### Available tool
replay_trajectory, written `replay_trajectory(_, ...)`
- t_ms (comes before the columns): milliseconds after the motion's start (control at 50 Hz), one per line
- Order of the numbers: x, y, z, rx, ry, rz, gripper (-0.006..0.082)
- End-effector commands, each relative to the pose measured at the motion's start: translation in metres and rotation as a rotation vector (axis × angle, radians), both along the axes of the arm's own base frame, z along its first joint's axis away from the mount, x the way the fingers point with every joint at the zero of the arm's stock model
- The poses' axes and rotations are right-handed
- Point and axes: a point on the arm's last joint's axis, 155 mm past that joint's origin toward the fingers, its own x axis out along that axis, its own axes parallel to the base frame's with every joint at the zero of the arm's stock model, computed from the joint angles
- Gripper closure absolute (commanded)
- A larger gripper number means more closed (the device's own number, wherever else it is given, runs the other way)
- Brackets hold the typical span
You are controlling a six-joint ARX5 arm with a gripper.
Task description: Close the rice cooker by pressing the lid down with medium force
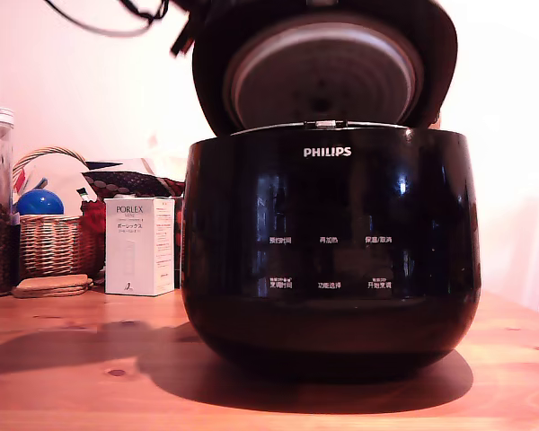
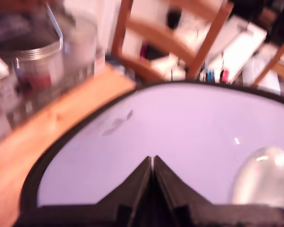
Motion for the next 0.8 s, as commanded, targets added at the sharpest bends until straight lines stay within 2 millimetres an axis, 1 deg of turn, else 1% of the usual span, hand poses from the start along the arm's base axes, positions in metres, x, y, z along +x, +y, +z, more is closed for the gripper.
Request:
replay_trajectory(0, -0.009, -0.007, -0.017, 0.003, 0.026, -0.013, 0.0791)
replay_trajectory(180, -0.011, -0.020, -0.024, -0.029, -0.011, -0.007, 0.0791)
replay_trajectory(360, -0.008, -0.025, -0.031, -0.041, -0.046, 0.027, 0.0791)
replay_trajectory(400, -0.007, -0.025, -0.030, -0.053, -0.048, 0.041, 0.0791)
replay_trajectory(640, -0.002, -0.019, -0.044, -0.084, -0.070, 0.090, 0.0791)
replay_trajectory(720, -0.005, -0.015, -0.044, -0.109, -0.091, 0.100, 0.0791)
replay_trajectory(780, -0.005, -0.013, -0.039, -0.136, -0.115, 0.111, 0.0791)
